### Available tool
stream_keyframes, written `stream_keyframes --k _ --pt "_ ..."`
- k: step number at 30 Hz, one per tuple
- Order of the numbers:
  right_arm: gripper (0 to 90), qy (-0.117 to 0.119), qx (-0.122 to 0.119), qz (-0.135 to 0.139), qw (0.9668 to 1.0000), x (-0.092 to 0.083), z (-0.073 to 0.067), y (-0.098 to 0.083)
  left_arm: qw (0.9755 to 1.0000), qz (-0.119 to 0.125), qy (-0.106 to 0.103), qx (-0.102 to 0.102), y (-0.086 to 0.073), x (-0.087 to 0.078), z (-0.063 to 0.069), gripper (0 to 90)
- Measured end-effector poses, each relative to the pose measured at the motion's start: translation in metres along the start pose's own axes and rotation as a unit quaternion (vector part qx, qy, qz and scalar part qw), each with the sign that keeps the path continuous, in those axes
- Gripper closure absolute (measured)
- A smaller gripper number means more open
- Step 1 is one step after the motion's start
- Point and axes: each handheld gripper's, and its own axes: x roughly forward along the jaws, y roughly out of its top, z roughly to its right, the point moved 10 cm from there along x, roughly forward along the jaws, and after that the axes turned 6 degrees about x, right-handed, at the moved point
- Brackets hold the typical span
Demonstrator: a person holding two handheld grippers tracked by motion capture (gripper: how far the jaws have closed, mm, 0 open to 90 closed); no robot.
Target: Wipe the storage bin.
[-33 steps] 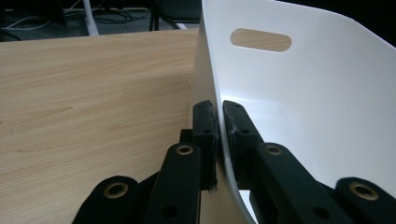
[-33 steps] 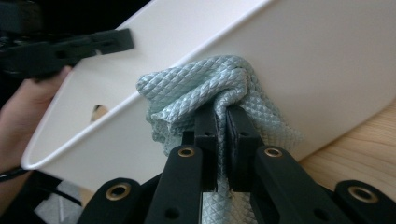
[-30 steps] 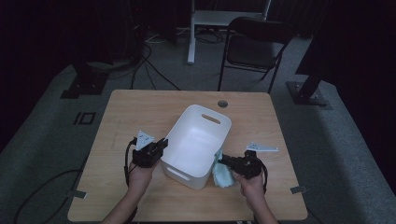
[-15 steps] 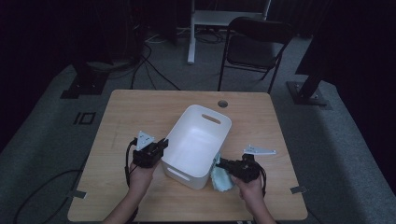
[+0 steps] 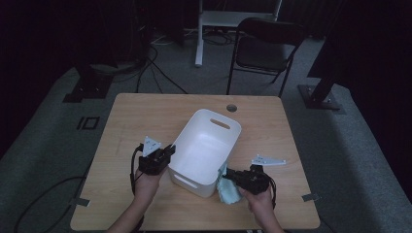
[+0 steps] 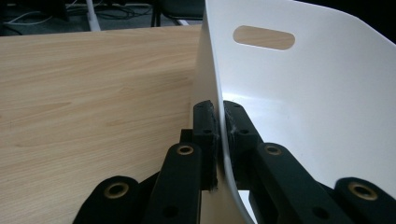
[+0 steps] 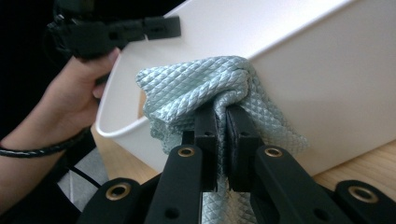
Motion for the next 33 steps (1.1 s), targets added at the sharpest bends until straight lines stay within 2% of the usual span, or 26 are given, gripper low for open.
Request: stream_keyframes --k 5,8,10,12,13,14,16,19,22,23,27,28,33 --pt "84.7 -0.004 0.007 -0.012 0.9999 0.000 0.002 -0.007 1.0000 0.001 0.003 -0.003 0.000 0.000 0.000 85.0" --pt "84.6 0.005 0.003 -0.011 0.9999 -0.004 -0.005 -0.008 1.0000 0.000 0.000 -0.004 0.000 0.000 0.000 85.0" --pt "84.6 0.020 0.006 -0.005 0.9998 -0.006 -0.011 -0.007 1.0000 -0.001 -0.001 -0.002 0.000 0.000 0.001 85.1" --pt "84.6 0.016 -0.001 -0.006 0.9999 -0.006 -0.013 -0.008 1.0000 0.000 -0.001 -0.003 0.000 0.000 0.001 85.3" --pt "84.6 0.007 -0.013 -0.008 0.9999 -0.004 -0.013 -0.010 1.0000 0.000 -0.001 -0.003 0.000 0.000 0.001 85.3" --pt "84.7 0.006 -0.009 -0.009 0.9999 -0.001 -0.011 -0.013 1.0000 -0.004 -0.005 0.005 0.000 0.001 0.002 85.2" --pt "84.7 -0.004 -0.005 -0.020 0.9998 0.002 -0.003 -0.018 1.0000 -0.004 -0.004 0.006 0.000 0.000 0.002 85.0" --pt "84.6 0.004 0.012 -0.022 0.9997 0.003 0.001 -0.021 1.0000 -0.001 0.001 -0.001 0.000 0.001 0.002 84.8" --pt "84.6 0.006 0.009 -0.022 0.9997 0.000 0.001 -0.019 1.0000 0.001 -0.003 -0.006 0.000 0.001 0.001 83.7" --pt "84.6 0.012 0.014 -0.018 0.9997 -0.001 0.002 -0.017 0.9999 0.002 -0.005 -0.009 0.000 0.001 0.000 83.4" --pt "84.6 0.007 0.019 0.000 0.9998 -0.010 0.009 -0.008 1.0000 0.001 -0.005 -0.006 0.000 0.001 0.001 83.3" --pt "84.6 -0.002 0.023 0.016 0.9996 -0.018 0.018 0.000 1.0000 0.001 -0.005 -0.004 0.000 0.001 0.000 83.4" --pt "84.6 -0.028 0.026 0.051 0.9979 -0.035 0.041 0.020 1.0000 0.002 -0.004 0.000 0.000 0.001 0.001 83.6"
